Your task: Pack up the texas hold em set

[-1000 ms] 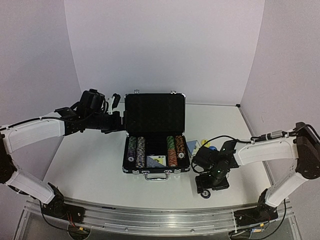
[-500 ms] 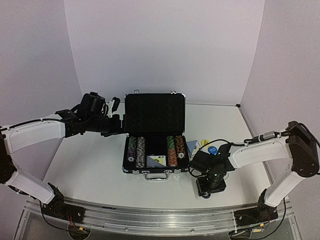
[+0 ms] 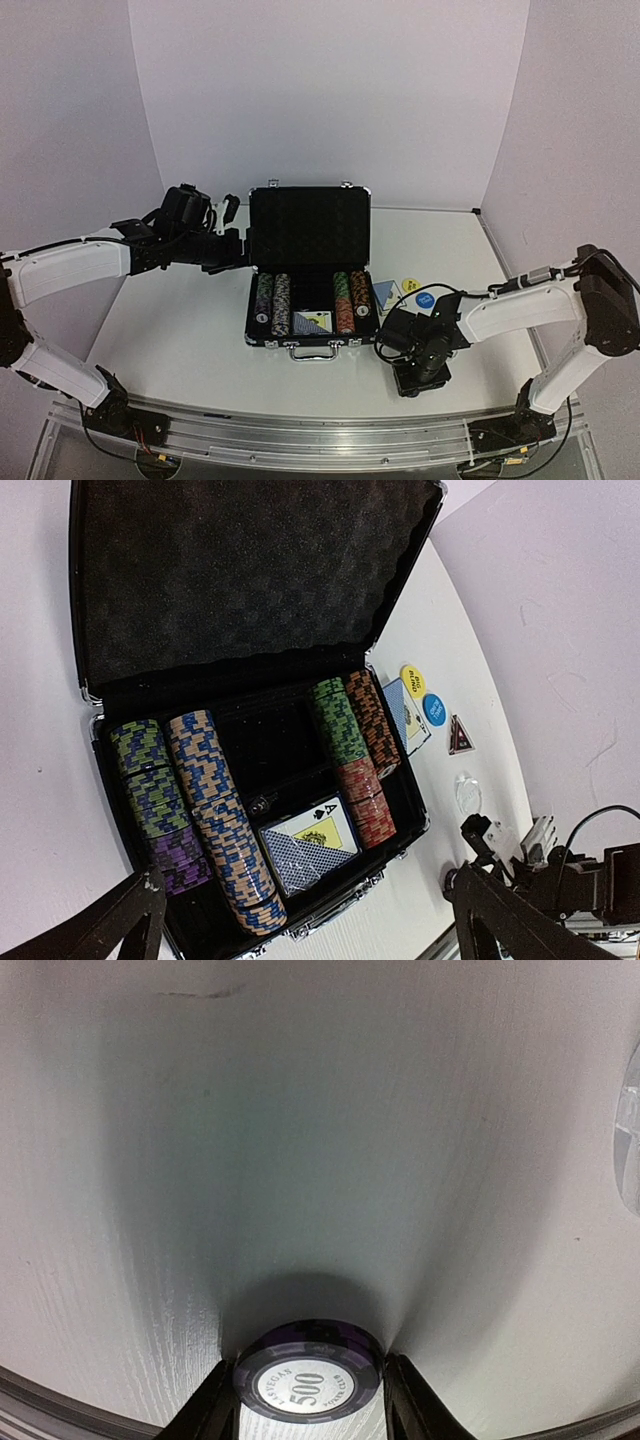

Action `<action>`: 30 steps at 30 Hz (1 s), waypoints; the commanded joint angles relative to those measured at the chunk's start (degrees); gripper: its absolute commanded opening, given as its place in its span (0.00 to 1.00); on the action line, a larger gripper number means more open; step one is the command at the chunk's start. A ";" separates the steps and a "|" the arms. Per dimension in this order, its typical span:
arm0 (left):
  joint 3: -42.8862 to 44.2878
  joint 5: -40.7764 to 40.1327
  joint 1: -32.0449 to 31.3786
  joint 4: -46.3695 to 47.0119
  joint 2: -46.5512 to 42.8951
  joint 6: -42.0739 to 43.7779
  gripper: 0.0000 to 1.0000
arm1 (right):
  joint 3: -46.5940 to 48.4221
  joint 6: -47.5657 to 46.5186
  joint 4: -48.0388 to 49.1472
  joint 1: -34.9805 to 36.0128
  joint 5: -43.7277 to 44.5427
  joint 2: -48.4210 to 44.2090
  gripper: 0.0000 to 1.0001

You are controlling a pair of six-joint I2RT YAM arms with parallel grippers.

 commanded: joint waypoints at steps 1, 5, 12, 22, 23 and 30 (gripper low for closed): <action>-0.92 -0.65 -0.21 0.07 -2.92 -0.86 1.00 | -2.46 1.03 -2.85 1.12 -1.22 1.25 0.44; -1.24 -0.71 -0.27 0.10 -3.41 -1.12 1.00 | -2.72 1.40 -3.01 1.17 0.36 1.61 0.41; -1.03 -0.62 -0.46 -0.17 -3.49 -1.33 1.00 | -2.70 1.41 -2.92 1.13 1.86 3.19 0.33; -0.69 -0.23 -0.70 -0.19 -4.40 -1.95 1.00 | 0.04 -1.06 -3.54 2.10 3.34 -2.57 0.09; -0.72 -0.03 -0.76 -0.14 -4.54 -2.00 1.00 | 0.52 -1.49 -3.77 2.12 3.41 -3.41 0.07; -0.83 0.79 -1.00 0.10 -5.49 -2.59 1.00 | 3.00 -2.86 -6.28 2.12 4.04 -5.86 0.00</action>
